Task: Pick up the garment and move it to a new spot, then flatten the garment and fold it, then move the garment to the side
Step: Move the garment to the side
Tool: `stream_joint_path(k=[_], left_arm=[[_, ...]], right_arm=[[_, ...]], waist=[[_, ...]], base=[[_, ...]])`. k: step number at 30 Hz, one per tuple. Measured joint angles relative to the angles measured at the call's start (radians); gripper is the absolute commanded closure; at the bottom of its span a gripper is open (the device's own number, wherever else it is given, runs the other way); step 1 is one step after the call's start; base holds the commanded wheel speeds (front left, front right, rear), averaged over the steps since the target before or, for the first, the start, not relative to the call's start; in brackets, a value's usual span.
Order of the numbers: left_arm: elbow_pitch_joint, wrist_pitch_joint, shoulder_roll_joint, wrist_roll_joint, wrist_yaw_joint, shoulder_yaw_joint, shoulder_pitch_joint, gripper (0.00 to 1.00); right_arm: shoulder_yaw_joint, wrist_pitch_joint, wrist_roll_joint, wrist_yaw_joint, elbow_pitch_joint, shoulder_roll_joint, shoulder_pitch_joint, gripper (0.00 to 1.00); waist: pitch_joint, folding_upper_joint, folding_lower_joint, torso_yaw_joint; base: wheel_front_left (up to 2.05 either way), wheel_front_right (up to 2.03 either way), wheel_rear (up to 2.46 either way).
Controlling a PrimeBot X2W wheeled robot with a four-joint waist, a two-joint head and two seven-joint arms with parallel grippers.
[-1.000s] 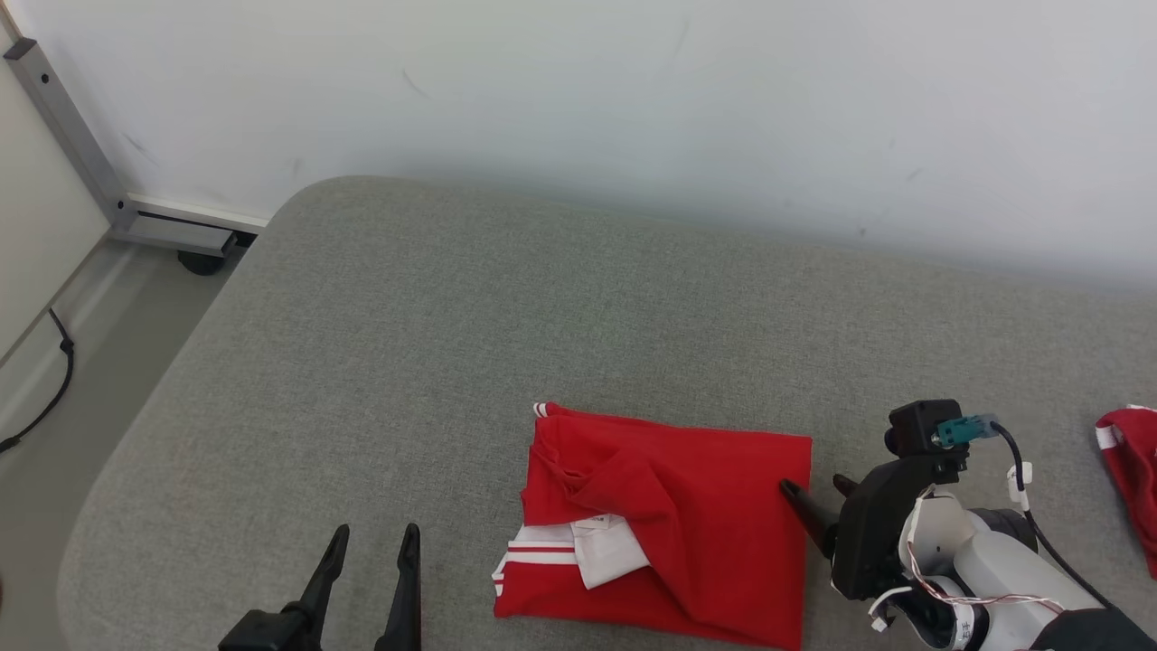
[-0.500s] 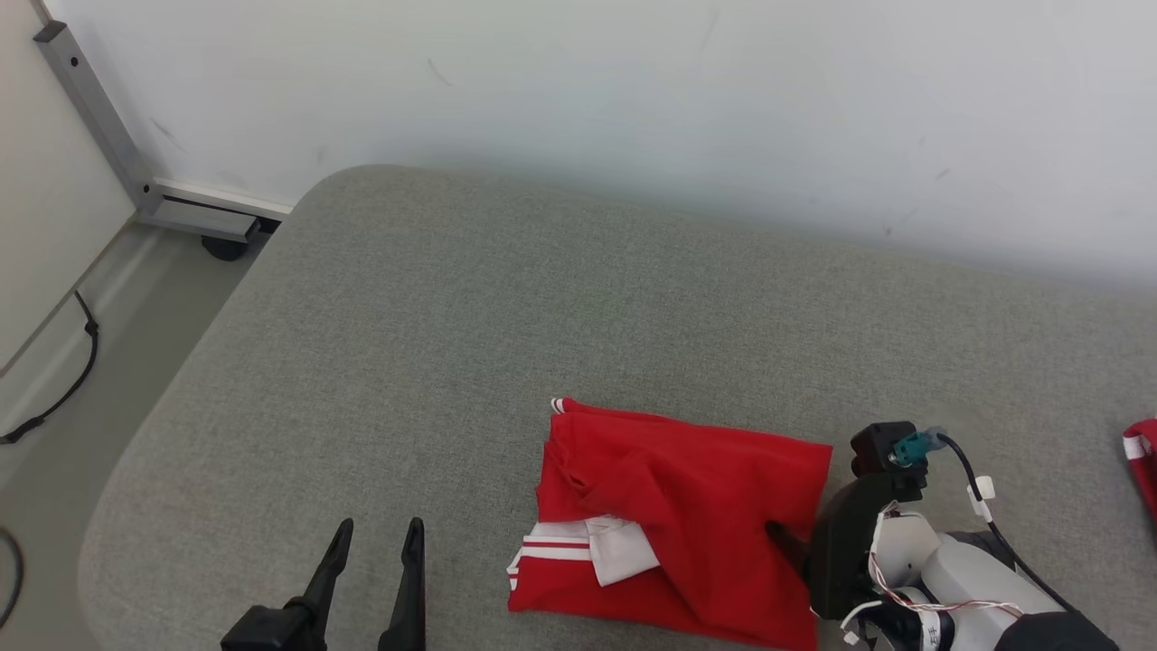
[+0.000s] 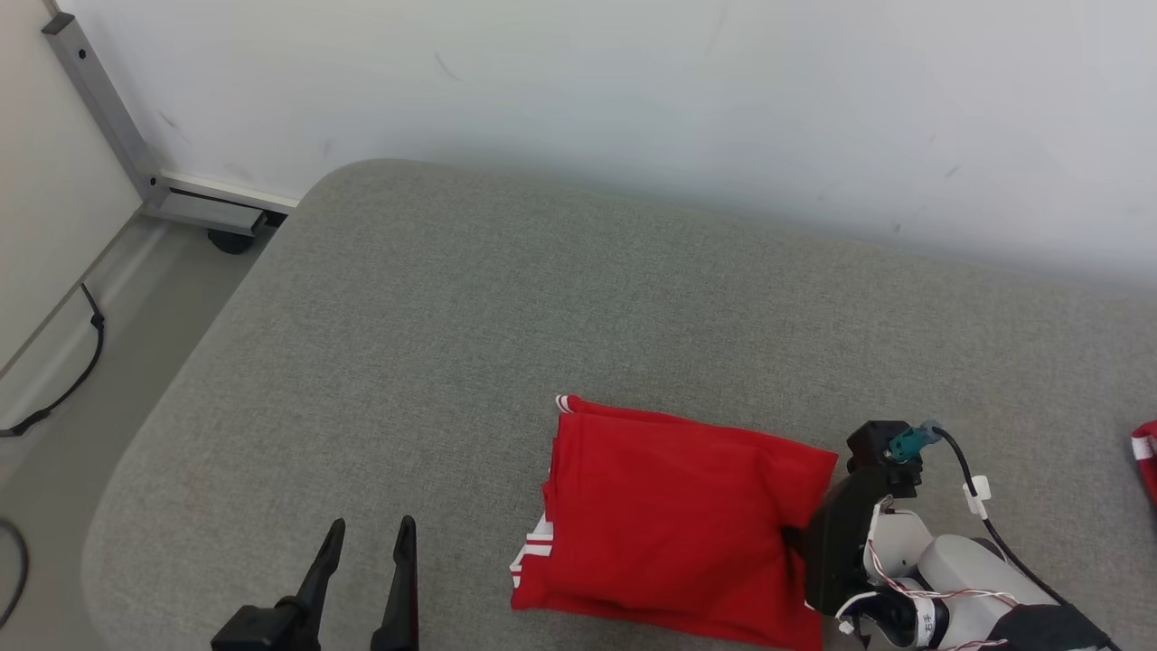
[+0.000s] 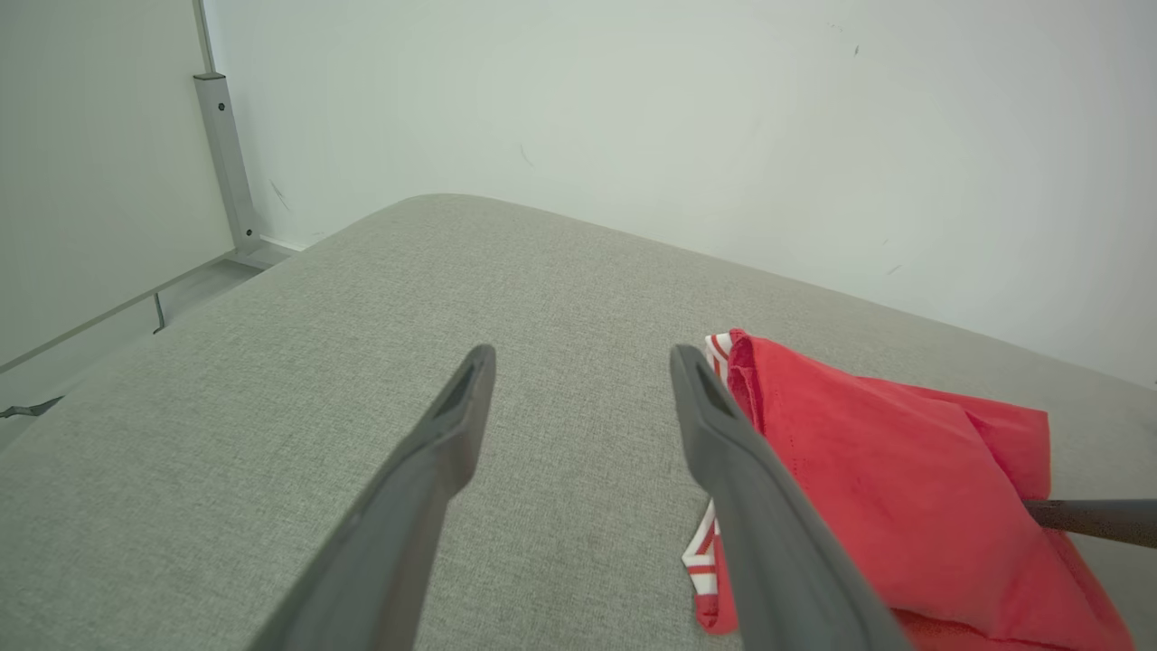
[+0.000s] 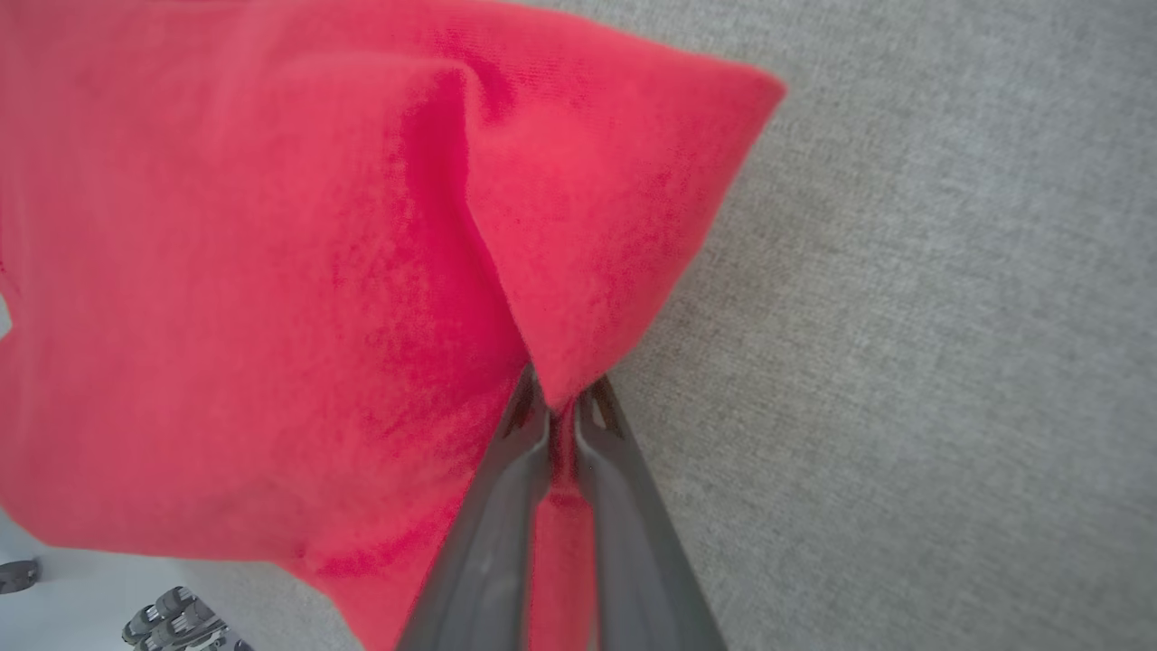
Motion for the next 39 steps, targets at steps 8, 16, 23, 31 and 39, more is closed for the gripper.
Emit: stream_joint_path(k=[8,16,23,31,39], left_arm=[[0.0,0.0,0.0,-0.003,0.004,0.019,0.002,0.0],[-0.001,-0.001,-0.001,-0.005,0.004,0.024,0.002,0.0],[0.0,0.0,-0.001,-0.005,0.004,0.019,0.002,0.0],[-0.013,0.005,0.009,-0.005,-0.002,0.017,0.001,0.0],[-0.032,0.011,0.017,-0.005,-0.011,0.017,-0.01,0.0]], right_arm=[[-0.03,-0.005,0.022,0.013,-0.012,-0.021,-0.032,1.0],[-0.058,-0.012,0.032,0.039,-0.056,-0.084,-0.06,1.0],[-0.086,0.007,0.031,0.047,-0.072,-0.149,-0.115,1.0],[-0.1,0.076,0.02,0.047,-0.071,-0.243,-0.169,1.0],[-0.102,0.138,0.018,0.046,-0.07,-0.291,-0.227,1.0]], waist=[[-0.002,0.0,0.0,-0.032],[-0.004,0.0,0.0,-0.079],[-0.007,0.0,0.0,-0.115],[0.009,0.0,0.0,-0.164],[0.045,0.0001,0.0,-0.204]], base=[[0.0,0.0,0.0],[0.0,0.0,0.0],[0.0,0.0,0.0],[0.0,0.0,0.0],[0.0,0.0,0.0]])
